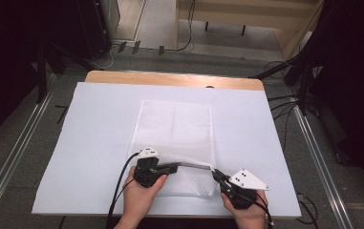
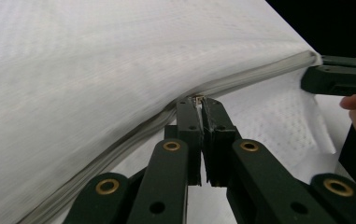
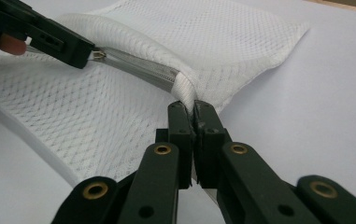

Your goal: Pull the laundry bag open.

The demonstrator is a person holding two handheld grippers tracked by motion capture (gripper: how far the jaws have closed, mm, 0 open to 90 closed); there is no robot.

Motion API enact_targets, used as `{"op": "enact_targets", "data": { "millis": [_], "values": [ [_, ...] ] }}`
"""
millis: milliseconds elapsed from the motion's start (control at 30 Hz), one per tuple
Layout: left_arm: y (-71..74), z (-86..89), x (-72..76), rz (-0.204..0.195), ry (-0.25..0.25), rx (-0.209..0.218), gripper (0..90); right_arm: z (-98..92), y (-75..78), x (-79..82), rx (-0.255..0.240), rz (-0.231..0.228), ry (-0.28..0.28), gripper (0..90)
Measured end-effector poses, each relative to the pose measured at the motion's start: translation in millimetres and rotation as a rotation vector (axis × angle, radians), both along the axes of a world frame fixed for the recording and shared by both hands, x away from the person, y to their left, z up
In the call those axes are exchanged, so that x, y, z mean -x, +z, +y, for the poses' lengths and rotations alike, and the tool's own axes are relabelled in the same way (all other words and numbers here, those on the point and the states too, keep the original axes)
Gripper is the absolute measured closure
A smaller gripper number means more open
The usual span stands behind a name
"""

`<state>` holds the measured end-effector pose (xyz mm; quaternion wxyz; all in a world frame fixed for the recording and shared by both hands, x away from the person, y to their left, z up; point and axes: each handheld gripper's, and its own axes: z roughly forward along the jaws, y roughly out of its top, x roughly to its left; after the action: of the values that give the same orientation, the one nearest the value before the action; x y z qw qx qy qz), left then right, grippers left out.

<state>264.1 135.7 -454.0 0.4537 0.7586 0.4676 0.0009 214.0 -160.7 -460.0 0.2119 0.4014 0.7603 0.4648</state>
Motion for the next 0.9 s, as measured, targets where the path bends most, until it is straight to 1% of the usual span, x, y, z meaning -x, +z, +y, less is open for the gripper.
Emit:
{"op": "enact_targets", "data": {
  "millis": [33, 67, 100, 133, 233, 267, 300, 333, 400, 433, 567, 600, 633, 667, 700, 733, 833, 867, 900],
  "values": [
    [-1.0, 6.4, 0.5, -0.002, 0.015, -0.01, 87.9, -0.2, 0.0, 0.1, 0.001, 0.0, 0.002, 88.7],
    [-1.0, 6.4, 0.5, -0.002, 0.015, -0.01, 87.9, -0.3, -0.2, 0.4, 0.003, -0.003, -0.003, 88.8],
    [-2.1, 13.7, 0.9, -0.002, 0.031, -0.017, 87.9, -0.3, -0.2, 0.4, 0.003, -0.003, -0.003, 88.8],
    [-4.0, 29.2, 1.7, 0.007, 0.064, -0.007, 87.8, -2.9, 0.5, 0.9, 0.003, -0.001, -0.012, 88.7],
    [-4.5, 50.8, 4.8, 0.01, 0.098, -0.014, 87.9, -9.2, 1.6, 0.4, -0.003, -0.001, -0.027, 88.7],
    [-4.4, 56.3, 6.4, 0.008, 0.114, -0.016, 87.9, -11.3, 1.8, 0.1, -0.006, 0.001, -0.03, 88.8],
    [-4.4, 56.3, 6.4, 0.008, 0.114, -0.016, 87.9, -13.1, 1.9, -0.1, -0.002, 0.004, -0.036, 88.8],
    [-3.8, 67.3, 8.6, 0.006, 0.128, -0.017, 87.8, -14.8, 2.0, -0.5, -0.006, 0.005, -0.041, 88.8],
    [-3.0, 76.7, 10.4, 0.004, 0.146, -0.024, 87.8, -18.1, 2.2, -1.5, -0.008, 0.009, -0.051, 88.8],
    [-3.0, 76.7, 10.4, 0.004, 0.146, -0.024, 87.8, -18.1, 2.2, -1.5, -0.008, 0.009, -0.051, 88.8],
    [-2.9, 94.2, 12.2, 0.001, 0.188, -0.031, 87.9, -24.7, 2.0, -4.3, -0.019, 0.014, -0.074, 88.8],
    [-2.9, 103.7, 12.2, 0.009, 0.202, -0.006, 87.9, -27.9, 2.2, -4.8, -0.022, 0.017, -0.085, 88.8],
    [-2.9, 103.7, 12.2, 0.009, 0.202, -0.006, 87.8, -27.9, 2.2, -4.8, -0.022, 0.017, -0.085, 88.8],
    [-2.4, 106.1, 13.0, 0.005, 0.202, -0.017, 87.9, -29.5, 1.9, -5.1, -0.043, 0.026, -0.062, 88.8],
    [-2.4, 106.1, 13.0, 0.005, 0.202, -0.017, 87.9, -29.5, 1.9, -5.1, -0.043, 0.026, -0.062, 88.8],
    [-2.5, 105.7, 14.8, 0.002, 0.213, -0.036, 87.8, -25.2, 1.1, -3.9, -0.022, 0.02, -0.058, 88.8],
    [-4.0, 106.8, 15.7, 0.011, 0.206, -0.024, 87.7, -23.1, 1.2, -3.6, -0.02, 0.025, -0.059, 88.7],
    [-4.9, 107.5, 16.1, 0.014, 0.197, -0.014, 87.5, -23.6, 0.3, -4.5, -0.023, 0.035, -0.056, 88.7],
    [-5.7, 108.5, 16.6, 0.022, 0.187, -0.005, 87.5, -23.6, 0.3, -4.5, -0.023, 0.035, -0.056, 88.7]
  ]
}}
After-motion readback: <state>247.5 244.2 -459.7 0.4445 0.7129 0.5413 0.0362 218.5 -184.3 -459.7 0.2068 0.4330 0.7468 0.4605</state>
